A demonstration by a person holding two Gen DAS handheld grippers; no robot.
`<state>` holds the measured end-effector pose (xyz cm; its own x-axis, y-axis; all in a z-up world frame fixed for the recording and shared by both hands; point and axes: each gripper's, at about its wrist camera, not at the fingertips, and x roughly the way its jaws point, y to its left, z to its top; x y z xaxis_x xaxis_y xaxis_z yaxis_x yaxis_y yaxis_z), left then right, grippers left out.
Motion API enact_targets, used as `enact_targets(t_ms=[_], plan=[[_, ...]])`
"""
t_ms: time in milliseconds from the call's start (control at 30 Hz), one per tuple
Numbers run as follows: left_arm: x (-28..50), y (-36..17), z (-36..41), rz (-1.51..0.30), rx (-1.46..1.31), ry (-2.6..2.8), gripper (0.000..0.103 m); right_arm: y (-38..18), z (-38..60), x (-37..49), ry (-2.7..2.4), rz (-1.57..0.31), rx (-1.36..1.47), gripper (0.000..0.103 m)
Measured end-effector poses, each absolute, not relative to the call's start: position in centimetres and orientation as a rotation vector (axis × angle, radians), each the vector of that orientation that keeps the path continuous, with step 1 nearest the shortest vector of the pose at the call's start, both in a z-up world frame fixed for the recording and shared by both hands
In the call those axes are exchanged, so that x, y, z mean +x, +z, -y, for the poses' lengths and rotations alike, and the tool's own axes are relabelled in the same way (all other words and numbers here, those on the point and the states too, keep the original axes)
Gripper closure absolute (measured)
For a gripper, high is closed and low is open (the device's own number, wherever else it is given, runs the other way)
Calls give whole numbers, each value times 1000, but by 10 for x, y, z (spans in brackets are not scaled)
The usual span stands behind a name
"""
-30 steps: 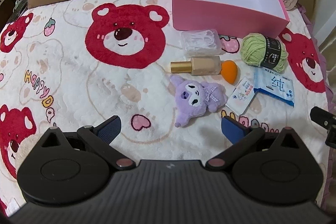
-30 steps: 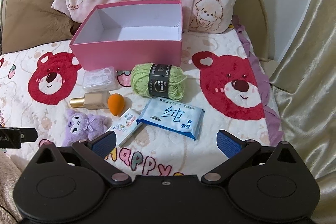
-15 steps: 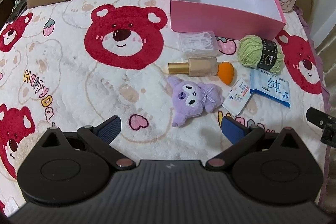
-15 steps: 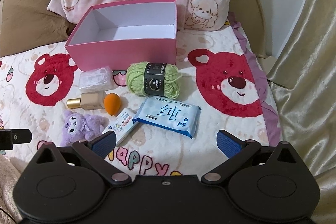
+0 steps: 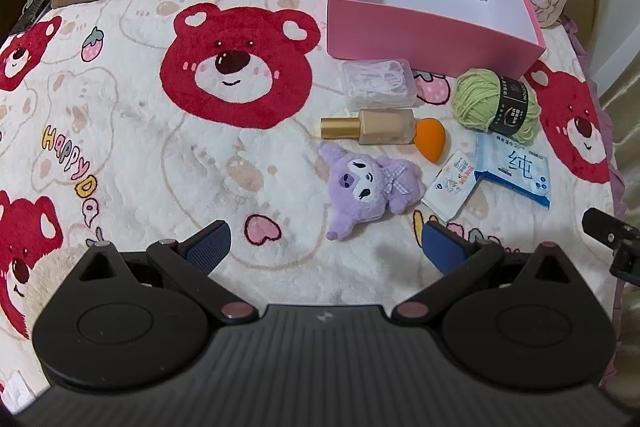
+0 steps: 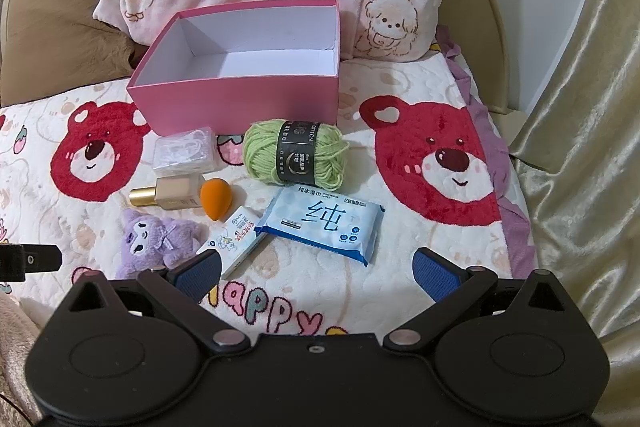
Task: Organize objects
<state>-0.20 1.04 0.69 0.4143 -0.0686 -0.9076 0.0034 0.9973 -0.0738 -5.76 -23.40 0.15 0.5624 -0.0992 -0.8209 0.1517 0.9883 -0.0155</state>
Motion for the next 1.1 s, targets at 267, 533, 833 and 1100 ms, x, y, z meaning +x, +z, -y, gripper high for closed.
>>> enact_targets(t_ms=[267,533,833,1100], plan=[[-5,12,-9,-1133,-74,-69,0,3,233,-58,-141,-962,49,0],[-12,26,-8,-1097,-53,-78,0,4,231,-59,-137,-959,46,0],[-16,28,-8,-1075,-42,-96,0,4,231,-59,-132,-960,47,0],[-16,23,-10,-1083,-79,-103,0,3,231,-59,-131,-964,49,0]])
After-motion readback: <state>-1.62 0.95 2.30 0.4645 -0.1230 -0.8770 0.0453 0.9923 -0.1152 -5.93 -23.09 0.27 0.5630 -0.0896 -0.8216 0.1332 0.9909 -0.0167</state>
